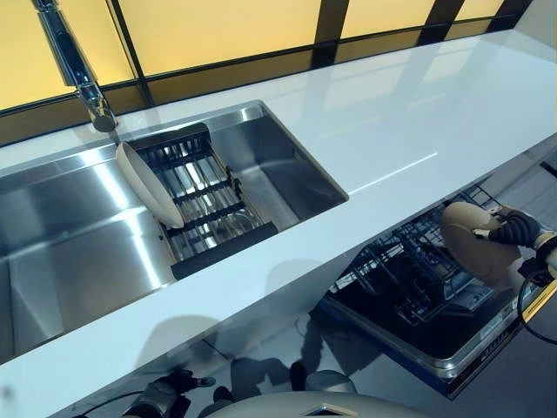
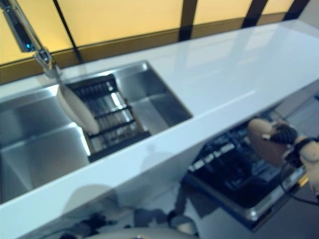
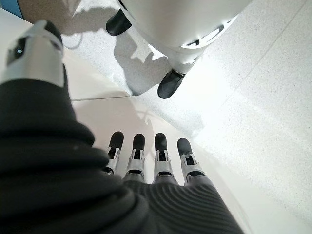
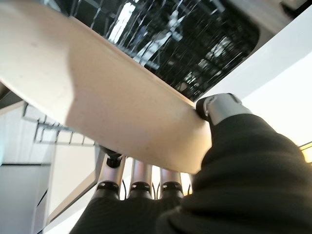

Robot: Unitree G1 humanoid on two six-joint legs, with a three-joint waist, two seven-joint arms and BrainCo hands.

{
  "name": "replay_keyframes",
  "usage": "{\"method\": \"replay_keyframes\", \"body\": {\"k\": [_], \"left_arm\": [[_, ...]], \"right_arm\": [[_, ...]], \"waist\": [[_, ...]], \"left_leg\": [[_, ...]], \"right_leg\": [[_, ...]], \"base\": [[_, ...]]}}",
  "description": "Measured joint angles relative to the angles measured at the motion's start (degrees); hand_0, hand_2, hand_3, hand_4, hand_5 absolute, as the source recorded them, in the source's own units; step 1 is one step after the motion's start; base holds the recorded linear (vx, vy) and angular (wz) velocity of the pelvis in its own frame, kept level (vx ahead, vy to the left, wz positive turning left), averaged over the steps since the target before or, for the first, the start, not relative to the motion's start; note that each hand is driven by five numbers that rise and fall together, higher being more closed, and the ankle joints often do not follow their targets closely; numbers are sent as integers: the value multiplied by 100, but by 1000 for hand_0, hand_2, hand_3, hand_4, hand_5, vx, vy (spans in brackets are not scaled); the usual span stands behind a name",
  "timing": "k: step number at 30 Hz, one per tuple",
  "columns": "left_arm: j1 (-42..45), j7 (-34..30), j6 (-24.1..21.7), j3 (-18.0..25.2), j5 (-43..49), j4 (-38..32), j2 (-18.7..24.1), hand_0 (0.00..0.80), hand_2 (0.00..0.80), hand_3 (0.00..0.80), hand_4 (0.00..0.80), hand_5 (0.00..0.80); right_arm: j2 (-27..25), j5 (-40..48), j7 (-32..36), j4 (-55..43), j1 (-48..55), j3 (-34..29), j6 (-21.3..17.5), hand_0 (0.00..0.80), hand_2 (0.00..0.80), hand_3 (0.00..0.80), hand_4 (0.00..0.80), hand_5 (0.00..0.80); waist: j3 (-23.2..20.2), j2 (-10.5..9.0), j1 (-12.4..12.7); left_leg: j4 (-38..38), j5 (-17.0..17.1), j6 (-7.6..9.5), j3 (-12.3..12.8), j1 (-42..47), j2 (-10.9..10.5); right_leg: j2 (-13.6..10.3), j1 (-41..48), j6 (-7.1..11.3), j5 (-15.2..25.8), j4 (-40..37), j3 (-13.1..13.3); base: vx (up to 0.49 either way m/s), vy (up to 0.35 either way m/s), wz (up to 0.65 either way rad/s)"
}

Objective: Take plates into dishwasher

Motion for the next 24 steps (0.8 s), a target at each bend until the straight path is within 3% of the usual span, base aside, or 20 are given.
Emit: {"method": "replay_keyframes", "body": {"k": [14, 20, 24], "left_arm": [[-33, -49, -21, 7, 42, -53, 4, 0, 0, 0, 0, 0], [-31, -59, -22, 10, 42, -146, 2, 0, 0, 0, 0, 0], [-72, -58, -68, 34, 42, -157, 8, 0, 0, 0, 0, 0]], "right_arm": [[609, 523, 94, 339, -137, 414, 24, 800, 800, 800, 800, 800], [794, 592, 123, 615, -364, 481, 202, 800, 800, 800, 800, 800], [912, 724, 106, 1065, -550, 652, 270, 800, 800, 800, 800, 800]], "waist": [[44, 75, 144], [93, 131, 177], [114, 139, 347]], "left_leg": [[0, 9, 7, -59, -2, -5], [2, 23, 5, -113, -8, -9], [4, 27, 6, -135, -6, -11]], "right_leg": [[-9, 33, 4, -6, -25, -65], [-13, 53, 2, -10, -24, -137], [-18, 69, 0, -13, -25, -167]], "base": [[7, -5, 2], [6, -9, 4], [2, -11, 2]]}}
